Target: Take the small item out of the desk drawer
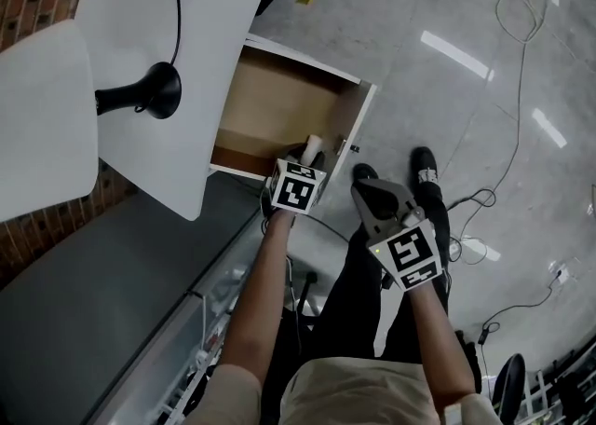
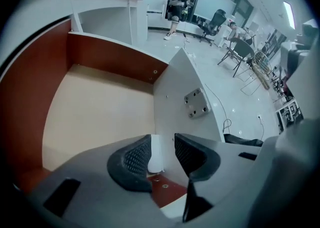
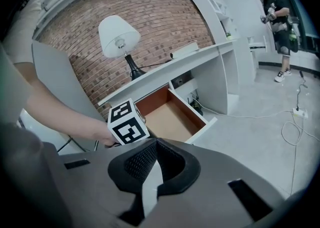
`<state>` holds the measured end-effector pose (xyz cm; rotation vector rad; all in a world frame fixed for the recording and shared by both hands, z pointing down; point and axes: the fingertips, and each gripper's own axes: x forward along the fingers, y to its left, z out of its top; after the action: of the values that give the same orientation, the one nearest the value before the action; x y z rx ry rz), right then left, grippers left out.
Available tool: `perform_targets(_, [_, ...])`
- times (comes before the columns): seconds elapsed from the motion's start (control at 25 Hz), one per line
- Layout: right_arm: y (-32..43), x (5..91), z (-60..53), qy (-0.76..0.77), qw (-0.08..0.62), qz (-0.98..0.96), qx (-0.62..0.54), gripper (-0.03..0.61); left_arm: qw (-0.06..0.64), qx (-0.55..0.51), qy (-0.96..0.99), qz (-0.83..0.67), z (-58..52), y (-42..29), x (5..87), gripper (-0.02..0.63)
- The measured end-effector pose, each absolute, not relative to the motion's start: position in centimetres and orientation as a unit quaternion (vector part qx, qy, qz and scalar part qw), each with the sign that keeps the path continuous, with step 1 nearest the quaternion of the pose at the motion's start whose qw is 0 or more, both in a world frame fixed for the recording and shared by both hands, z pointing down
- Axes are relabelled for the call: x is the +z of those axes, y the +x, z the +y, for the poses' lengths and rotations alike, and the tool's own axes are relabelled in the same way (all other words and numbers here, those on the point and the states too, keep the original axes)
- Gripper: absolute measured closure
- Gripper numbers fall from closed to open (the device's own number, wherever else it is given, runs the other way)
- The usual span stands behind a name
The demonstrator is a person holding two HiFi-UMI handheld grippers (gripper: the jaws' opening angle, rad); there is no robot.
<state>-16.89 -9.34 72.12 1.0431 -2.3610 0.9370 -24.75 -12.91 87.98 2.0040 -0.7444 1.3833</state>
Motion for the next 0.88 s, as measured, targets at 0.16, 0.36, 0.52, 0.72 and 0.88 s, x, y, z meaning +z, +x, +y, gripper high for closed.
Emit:
perform_targets(0.16, [-17.1,72.0,-10.1,0.374,0.190,-0.845,0.332,0.554,0.286,0.553,0.738,-0.261,-13.3,-25.4,89.5,0.442])
perform_targets(0.36, [-16.8,72.0,-10.1,0.368,0.198,-0.849,0.324,0.554,0.295,0.577,0.724,-0.235,-12.8,-25.3,91.8,0.434])
perform_targets(0.52, [-17.0,72.1,-10.1,0.362,0.198,-0.848,0.332,0.554,0.284,0.598,0.719,-0.210,-12.6,-25.6,92.8,0.434])
perform_targets(0.72, [-16.6,72.5,-9.9,0.362,0.204,-0.850,0.324,0.554,0.281,0.612,0.710,-0.205,-12.0,-25.9,93.8,0.436])
perform_targets(0.88, [-16.4,72.5,-10.0,0.364,0.204,-0.849,0.325,0.554,0.297,0.621,0.697,-0.201,-11.6,-26.4,94.9,0.442])
